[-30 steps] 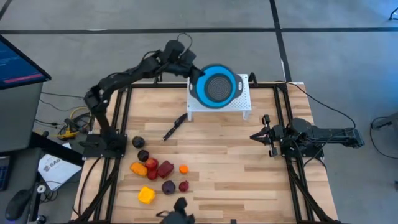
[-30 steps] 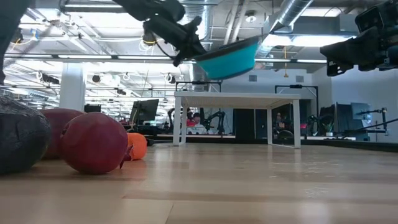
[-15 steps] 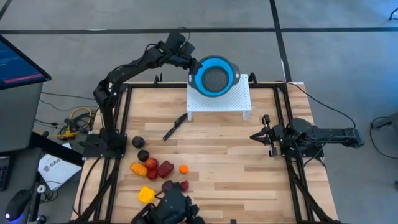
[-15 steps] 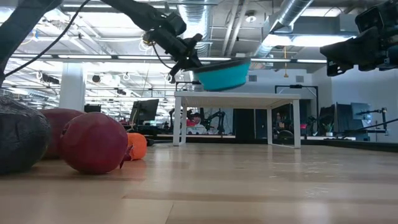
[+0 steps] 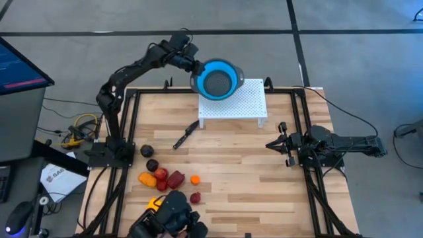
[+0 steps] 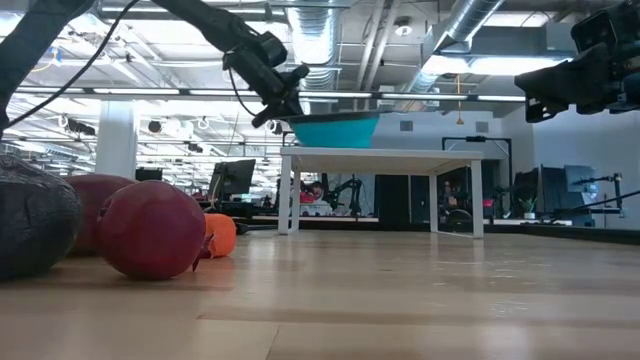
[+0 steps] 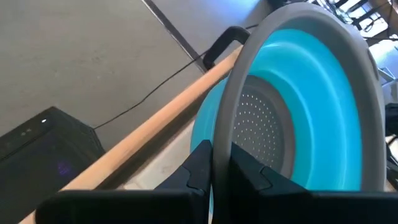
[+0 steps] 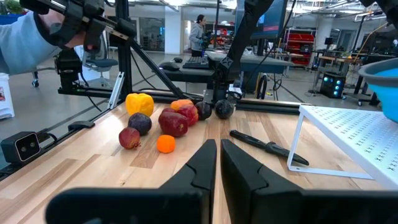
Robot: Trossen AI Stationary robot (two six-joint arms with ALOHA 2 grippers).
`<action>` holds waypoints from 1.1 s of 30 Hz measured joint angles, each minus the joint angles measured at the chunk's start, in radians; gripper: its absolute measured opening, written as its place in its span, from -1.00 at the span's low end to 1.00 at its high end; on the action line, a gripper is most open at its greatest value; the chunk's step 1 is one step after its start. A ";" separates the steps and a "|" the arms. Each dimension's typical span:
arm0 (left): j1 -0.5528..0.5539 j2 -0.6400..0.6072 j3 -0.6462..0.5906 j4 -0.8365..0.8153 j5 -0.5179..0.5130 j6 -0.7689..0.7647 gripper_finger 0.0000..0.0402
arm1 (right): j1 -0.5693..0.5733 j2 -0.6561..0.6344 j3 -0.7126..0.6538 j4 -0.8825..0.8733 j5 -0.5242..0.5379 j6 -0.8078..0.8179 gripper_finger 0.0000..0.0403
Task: Pick & Place Fruit
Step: Put the blue strainer bowl on the shelf
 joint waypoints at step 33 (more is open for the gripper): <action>-0.028 0.019 -0.003 -0.024 0.002 0.011 -0.73 | 0.000 0.000 0.000 0.000 0.000 0.000 -0.92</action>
